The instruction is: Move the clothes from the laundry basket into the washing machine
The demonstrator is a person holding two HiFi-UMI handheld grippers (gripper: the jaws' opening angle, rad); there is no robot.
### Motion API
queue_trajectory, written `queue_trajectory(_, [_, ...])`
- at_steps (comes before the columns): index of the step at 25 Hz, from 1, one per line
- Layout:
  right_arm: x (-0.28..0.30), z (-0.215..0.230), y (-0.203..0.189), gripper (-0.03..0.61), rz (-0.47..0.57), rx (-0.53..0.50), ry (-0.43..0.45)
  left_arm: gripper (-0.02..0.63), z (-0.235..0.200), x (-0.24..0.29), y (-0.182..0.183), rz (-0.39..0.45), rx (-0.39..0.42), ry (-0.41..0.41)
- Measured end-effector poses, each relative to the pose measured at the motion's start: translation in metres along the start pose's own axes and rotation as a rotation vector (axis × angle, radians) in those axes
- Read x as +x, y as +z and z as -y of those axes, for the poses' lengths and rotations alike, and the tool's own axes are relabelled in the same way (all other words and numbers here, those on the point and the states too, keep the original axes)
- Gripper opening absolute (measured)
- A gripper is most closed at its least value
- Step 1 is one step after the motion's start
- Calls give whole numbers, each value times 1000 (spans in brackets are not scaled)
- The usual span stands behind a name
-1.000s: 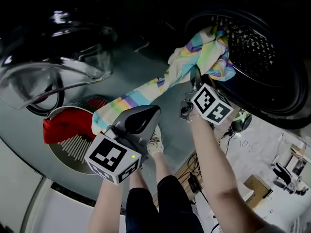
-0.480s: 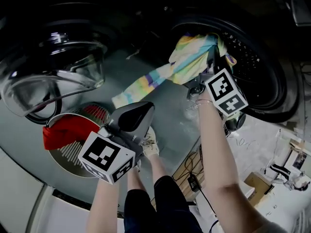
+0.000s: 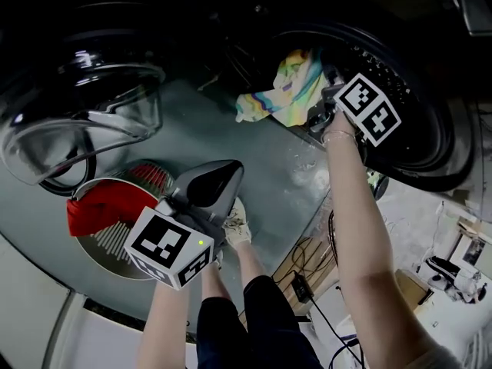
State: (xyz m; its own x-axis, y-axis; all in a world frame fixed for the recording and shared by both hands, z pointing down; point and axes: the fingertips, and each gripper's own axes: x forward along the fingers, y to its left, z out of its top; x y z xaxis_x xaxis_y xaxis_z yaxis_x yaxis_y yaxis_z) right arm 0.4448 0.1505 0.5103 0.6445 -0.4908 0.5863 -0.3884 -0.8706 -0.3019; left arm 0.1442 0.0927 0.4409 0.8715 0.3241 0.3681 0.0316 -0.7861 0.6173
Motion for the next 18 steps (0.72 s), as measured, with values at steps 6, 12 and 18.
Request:
queue_trajectory(6, [-48, -28, -28, 422, 4, -85, 84, 0, 0, -2, 4, 6, -9, 6])
queue_trajectory(12, [-74, -24, -118, 451, -140, 22, 17, 0, -7, 2, 2, 19, -19, 13])
queue_trajectory(18, [-36, -22, -166, 471, -262, 68, -14, 0, -14, 6, -6, 15, -32, 12])
